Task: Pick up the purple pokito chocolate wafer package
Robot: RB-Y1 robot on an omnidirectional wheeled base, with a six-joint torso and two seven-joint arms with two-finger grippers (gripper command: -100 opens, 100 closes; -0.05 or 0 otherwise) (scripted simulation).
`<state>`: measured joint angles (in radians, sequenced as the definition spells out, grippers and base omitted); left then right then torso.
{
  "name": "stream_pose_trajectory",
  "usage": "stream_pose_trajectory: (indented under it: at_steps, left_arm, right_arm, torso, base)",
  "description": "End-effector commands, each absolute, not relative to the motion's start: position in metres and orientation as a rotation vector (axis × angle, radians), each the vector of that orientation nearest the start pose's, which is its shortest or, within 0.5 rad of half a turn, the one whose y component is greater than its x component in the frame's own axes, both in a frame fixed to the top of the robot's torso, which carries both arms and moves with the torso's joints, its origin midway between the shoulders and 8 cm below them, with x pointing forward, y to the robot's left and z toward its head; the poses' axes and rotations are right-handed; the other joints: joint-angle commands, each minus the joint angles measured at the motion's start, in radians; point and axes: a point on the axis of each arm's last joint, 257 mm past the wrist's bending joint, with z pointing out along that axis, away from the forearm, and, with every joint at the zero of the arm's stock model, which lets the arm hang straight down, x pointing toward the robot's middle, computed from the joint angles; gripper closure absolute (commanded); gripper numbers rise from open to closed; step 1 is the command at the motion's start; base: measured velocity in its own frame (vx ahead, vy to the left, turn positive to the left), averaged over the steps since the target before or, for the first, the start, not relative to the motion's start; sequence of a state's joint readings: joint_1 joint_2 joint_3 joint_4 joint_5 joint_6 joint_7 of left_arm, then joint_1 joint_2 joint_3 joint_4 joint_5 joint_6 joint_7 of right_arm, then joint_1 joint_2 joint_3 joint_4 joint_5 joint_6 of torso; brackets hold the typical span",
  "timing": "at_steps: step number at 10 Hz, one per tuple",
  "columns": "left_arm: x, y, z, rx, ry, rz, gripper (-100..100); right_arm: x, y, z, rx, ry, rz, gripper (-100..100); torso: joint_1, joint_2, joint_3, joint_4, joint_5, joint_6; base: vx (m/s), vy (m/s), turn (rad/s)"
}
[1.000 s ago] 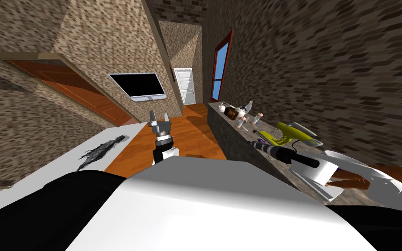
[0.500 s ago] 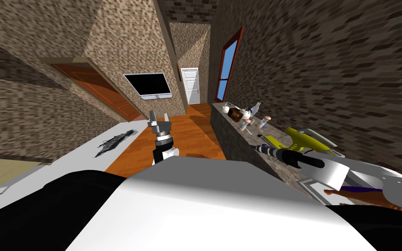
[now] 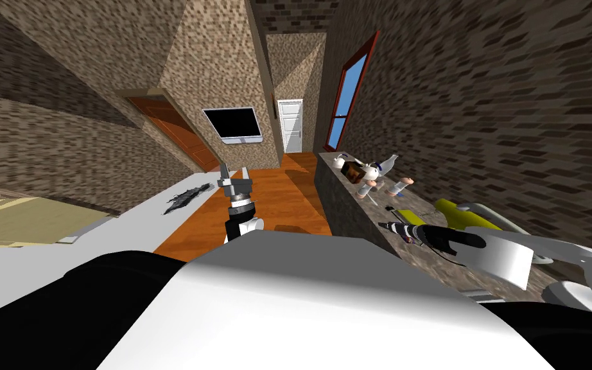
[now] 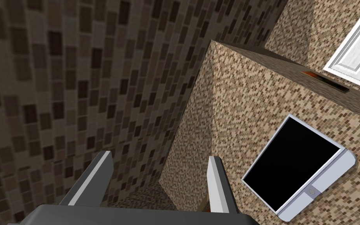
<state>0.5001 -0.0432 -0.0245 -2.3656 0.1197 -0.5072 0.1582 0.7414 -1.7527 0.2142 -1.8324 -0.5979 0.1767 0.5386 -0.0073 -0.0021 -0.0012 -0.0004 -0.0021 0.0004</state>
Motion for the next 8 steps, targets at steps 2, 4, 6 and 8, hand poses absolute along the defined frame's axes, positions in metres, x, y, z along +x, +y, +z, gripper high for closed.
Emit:
stream_pose_trajectory:
  at_steps: [2, 4, 6, 8]
  left_arm:
    - [0.322, 0.288, 0.062, -0.734, 0.387, -1.569, 0]
    - [0.322, 0.288, 0.062, -0.734, 0.387, -1.569, 0]
    - [0.322, 0.288, 0.062, -0.734, 0.387, -1.569, 0]
    - [0.322, 0.288, 0.062, -0.734, 0.387, -1.569, 0]
  right_arm:
    - [0.26, -0.565, -0.31, 0.077, 2.624, -0.2, -100]
    - [0.228, -0.588, -0.318, 0.089, 2.714, -0.297, -100]
    - [0.212, -0.597, -0.322, 0.097, 2.752, -0.334, -100]
    - [0.216, -0.596, -0.32, 0.095, 2.742, -0.325, 0]
  torso:
    - [0.002, 0.0, 0.0, 0.0, 0.0, 0.001]
    - [0.005, 0.0, 0.0, 0.0, 0.001, 0.0]
    - [0.0, 0.0, 0.0, 0.0, 0.0, 0.0]
    - [0.004, 0.0, 0.0, 0.0, 0.001, 0.001]
  base:
    - [0.009, -0.054, 0.023]
    - [0.003, -0.071, 0.229]
    - [-0.009, -0.111, 0.183]
    - [0.001, -0.024, 0.004]
